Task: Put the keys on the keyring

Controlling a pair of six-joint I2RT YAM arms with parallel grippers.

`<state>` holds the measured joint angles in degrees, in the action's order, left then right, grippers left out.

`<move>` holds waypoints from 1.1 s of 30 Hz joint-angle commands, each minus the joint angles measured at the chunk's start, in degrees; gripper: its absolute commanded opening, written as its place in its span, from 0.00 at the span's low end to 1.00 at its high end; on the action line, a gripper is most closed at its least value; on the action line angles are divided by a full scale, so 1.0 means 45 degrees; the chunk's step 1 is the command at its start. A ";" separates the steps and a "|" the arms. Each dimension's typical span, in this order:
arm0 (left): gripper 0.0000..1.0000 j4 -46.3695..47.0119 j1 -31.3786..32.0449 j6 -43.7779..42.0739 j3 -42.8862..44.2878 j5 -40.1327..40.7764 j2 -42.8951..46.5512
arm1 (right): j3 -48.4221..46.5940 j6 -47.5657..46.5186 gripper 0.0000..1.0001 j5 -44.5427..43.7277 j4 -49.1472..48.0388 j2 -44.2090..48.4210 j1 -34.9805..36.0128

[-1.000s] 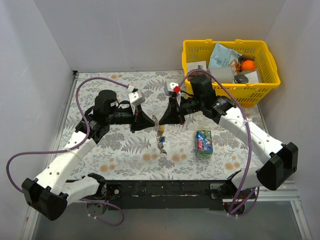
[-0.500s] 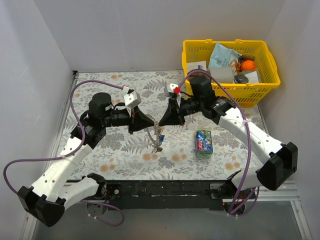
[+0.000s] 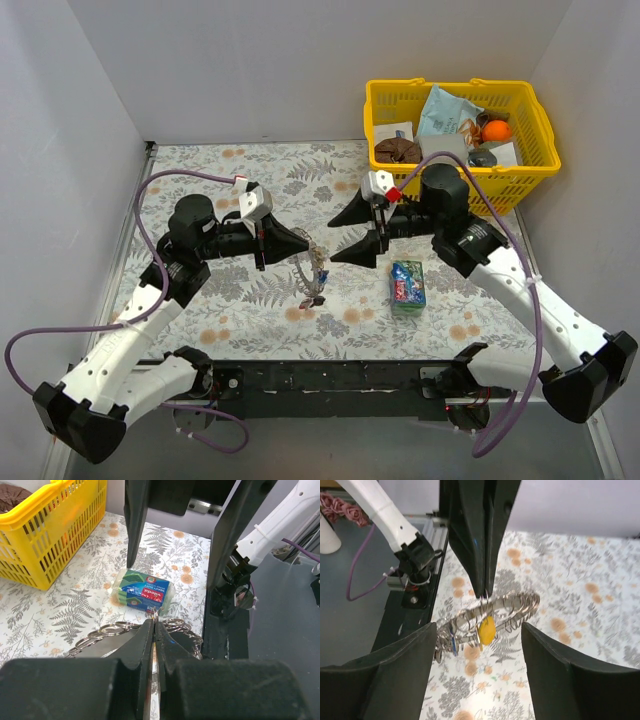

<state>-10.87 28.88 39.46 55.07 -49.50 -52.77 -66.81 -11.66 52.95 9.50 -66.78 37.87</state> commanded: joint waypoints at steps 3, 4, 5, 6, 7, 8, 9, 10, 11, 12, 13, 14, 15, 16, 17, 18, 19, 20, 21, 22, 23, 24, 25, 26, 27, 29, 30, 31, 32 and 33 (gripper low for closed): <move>0.00 0.2003 0.0046 0.0799 -0.0343 -0.0738 0.0321 | 0.0139 0.1651 0.75 0.0577 -0.3492 0.0389 -0.0075; 0.00 0.2161 0.0046 0.0878 -0.0382 -0.0778 0.0302 | 0.0100 0.2040 0.74 0.0616 -0.3652 0.0291 -0.0075; 0.00 0.2240 0.0027 0.0956 -0.0382 -0.0798 0.0302 | -0.0036 0.2180 0.70 0.0791 -0.3711 0.0174 -0.0056; 0.00 0.2337 0.0046 0.1015 -0.0382 -0.0875 0.0302 | -0.0056 0.2355 0.67 0.0870 -0.3983 -0.0040 -0.0056; 0.00 0.2338 0.0046 0.1132 -0.0382 -0.0895 0.0302 | -0.0095 0.2492 0.65 0.0890 -0.4082 -0.0119 -0.0056; 0.00 0.2764 0.0027 0.1191 -0.0401 -0.0934 0.0282 | -0.0154 0.2803 0.64 0.0967 -0.4180 -0.0197 -0.0017; 0.00 0.3039 0.0046 0.1269 -0.0421 -0.0973 0.0282 | -0.0135 0.2883 0.61 0.0987 -0.4413 -0.0314 -0.0016; 0.00 0.3157 0.0046 0.1424 -0.0421 -0.1070 0.0282 | -0.0135 0.2942 0.60 0.0930 -0.4434 -0.0373 0.0042; 0.00 0.3275 0.0046 0.1484 -0.0440 -0.1110 0.0263 | -0.0154 0.2962 0.60 0.0852 -0.4435 -0.0393 0.0061; 0.00 0.3488 0.0027 0.1562 -0.0460 -0.1149 0.0224 | -0.0154 0.2962 0.59 0.0851 -0.4473 -0.0490 0.0062; 0.00 0.3529 0.0027 0.1582 -0.0460 -0.1208 0.0243 | -0.0154 0.2982 0.59 0.0851 -0.4493 -0.0549 0.0081; 0.00 0.3568 0.0027 0.1659 -0.0441 -0.1189 0.0224 | -0.0154 0.3079 0.58 0.0890 -0.4532 -0.0569 0.0120; 0.00 0.3607 0.0046 0.1680 -0.0402 -0.1227 0.0204 | -0.0154 0.3099 0.58 0.0909 -0.4590 -0.0647 0.0140; 0.00 0.3608 0.0027 0.1699 -0.0402 -0.1228 0.0223 | -0.0154 0.3099 0.58 0.0909 -0.4610 -0.0667 0.0159; 0.00 0.3646 0.0027 0.1757 -0.0402 -0.1228 0.0224 | -0.0116 0.3118 0.57 0.0909 -0.4610 -0.0686 0.0179; 0.00 0.3705 0.0027 0.1777 -0.0421 -0.1247 0.0262 | -0.0115 0.3099 0.57 0.0929 -0.4630 -0.0725 0.0198; 0.00 0.3744 0.0027 0.1816 -0.0421 -0.1228 0.0263 | -0.0077 0.3138 0.57 0.0987 -0.4669 -0.0726 0.0218; 0.00 0.3764 0.0027 0.1836 -0.0440 -0.1208 0.0301 | -0.0076 0.3177 0.56 0.1007 -0.4688 -0.0745 0.0257; 0.00 0.3841 0.0046 0.1875 -0.0441 -0.1189 0.0302 | -0.0057 0.3216 0.55 0.1007 -0.4747 -0.0784 0.0276; 0.00 0.3862 0.0046 0.1894 -0.0441 -0.1208 0.0302 | 0.0001 0.3236 0.54 0.1026 -0.4786 -0.0823 0.0315; 0.00 0.3900 0.0046 0.1933 -0.0441 -0.1208 0.0340 | 0.0002 0.3236 0.52 0.1046 -0.4806 -0.0862 0.0354; 0.00 0.3939 0.0046 0.1972 -0.0460 -0.1208 0.0341 | 0.0021 0.3274 0.50 0.1066 -0.4806 -0.0901 0.0374; 0.00 0.3940 0.0046 0.1992 -0.0402 -0.1208 0.0321 | 0.0060 0.3314 0.47 0.1046 -0.4844 -0.0901 0.0393; 0.00 0.3940 0.0046 0.2012 -0.0421 -0.1169 0.0341 | 0.0061 0.3333 0.42 0.1066 -0.4864 -0.0959 0.0413; 0.00 0.3979 0.0027 0.2050 -0.0402 -0.1188 0.0341 | 0.0080 0.3314 0.41 0.1085 -0.4864 -0.0941 0.0413; 0.00 0.4037 0.0046 0.2129 -0.0362 -0.1227 0.0360 | 0.0080 0.3372 0.34 0.1085 -0.4903 -0.0979 0.0413; 0.00 0.4134 0.0046 0.2168 -0.0362 -0.1286 0.0380 | 0.0080 0.3373 0.31 0.1085 -0.4923 -0.0979 0.0413; 0.00 0.4154 0.0046 0.2207 -0.0382 -0.1286 0.0399 | 0.0061 0.3392 0.28 0.1085 -0.4942 -0.0999 0.0394; 0.00 0.4174 0.0046 0.2226 -0.0401 -0.1267 0.0438 | 0.0022 0.3392 0.19 0.1105 -0.4942 -0.0999 0.0413; 0.00 0.4232 0.0046 0.2227 -0.0421 -0.1209 0.0477 | 0.0002 0.3392 0.15 0.1085 -0.4942 -0.0999 0.0413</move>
<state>4.78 28.84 48.53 52.95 -54.37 -52.73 -66.63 3.07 57.80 -10.48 -71.11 39.51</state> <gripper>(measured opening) 0.019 0.230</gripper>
